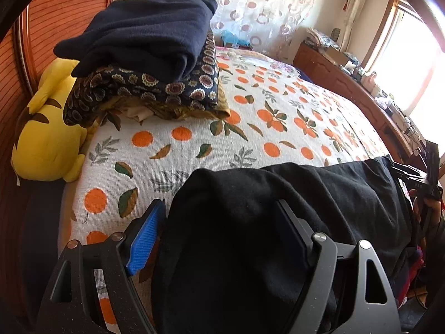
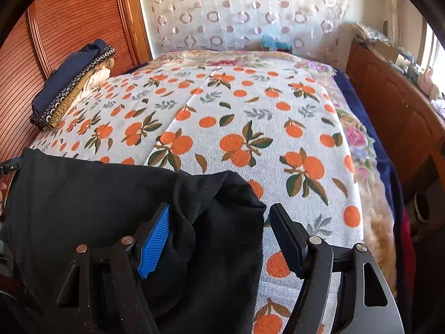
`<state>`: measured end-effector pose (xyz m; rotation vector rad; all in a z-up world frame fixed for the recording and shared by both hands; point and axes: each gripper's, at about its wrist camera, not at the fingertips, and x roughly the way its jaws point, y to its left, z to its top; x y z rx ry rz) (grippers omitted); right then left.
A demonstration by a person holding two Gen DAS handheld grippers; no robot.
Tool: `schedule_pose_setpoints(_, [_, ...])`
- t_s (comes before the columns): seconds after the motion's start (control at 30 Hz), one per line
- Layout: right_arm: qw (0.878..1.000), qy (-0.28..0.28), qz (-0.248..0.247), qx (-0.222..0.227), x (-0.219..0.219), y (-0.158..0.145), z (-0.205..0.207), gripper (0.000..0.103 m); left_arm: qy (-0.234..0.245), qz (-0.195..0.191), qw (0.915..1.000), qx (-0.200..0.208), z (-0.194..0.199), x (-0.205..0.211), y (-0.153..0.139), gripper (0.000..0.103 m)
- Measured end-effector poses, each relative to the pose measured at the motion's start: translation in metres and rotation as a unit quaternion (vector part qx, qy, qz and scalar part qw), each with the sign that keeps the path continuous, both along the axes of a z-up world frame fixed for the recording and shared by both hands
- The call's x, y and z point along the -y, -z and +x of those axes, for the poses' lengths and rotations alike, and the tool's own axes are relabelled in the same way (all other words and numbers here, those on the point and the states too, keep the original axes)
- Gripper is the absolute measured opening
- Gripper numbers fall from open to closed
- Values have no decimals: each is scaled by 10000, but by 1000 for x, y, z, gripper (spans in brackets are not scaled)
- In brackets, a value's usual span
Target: Fold small clothes
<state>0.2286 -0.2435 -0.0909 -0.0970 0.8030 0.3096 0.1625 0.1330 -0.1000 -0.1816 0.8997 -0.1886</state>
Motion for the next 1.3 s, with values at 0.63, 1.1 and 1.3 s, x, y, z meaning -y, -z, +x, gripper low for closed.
schedule_pose_setpoints(0.63, [9991, -419, 52, -102, -9, 5, -10, 13, 279, 72, 9994, 174, -1, 19, -4, 11])
schedule_pose_setpoints(1.1, [9861, -201, 416, 1595, 21, -98, -128, 9, 559, -8, 9816, 1825, -80, 52, -128, 7])
schedule_pose_setpoints(1.3, [9729, -239, 57, 2297, 22, -159, -173, 9, 685, -99, 9648, 2538, -108, 59, -189, 7])
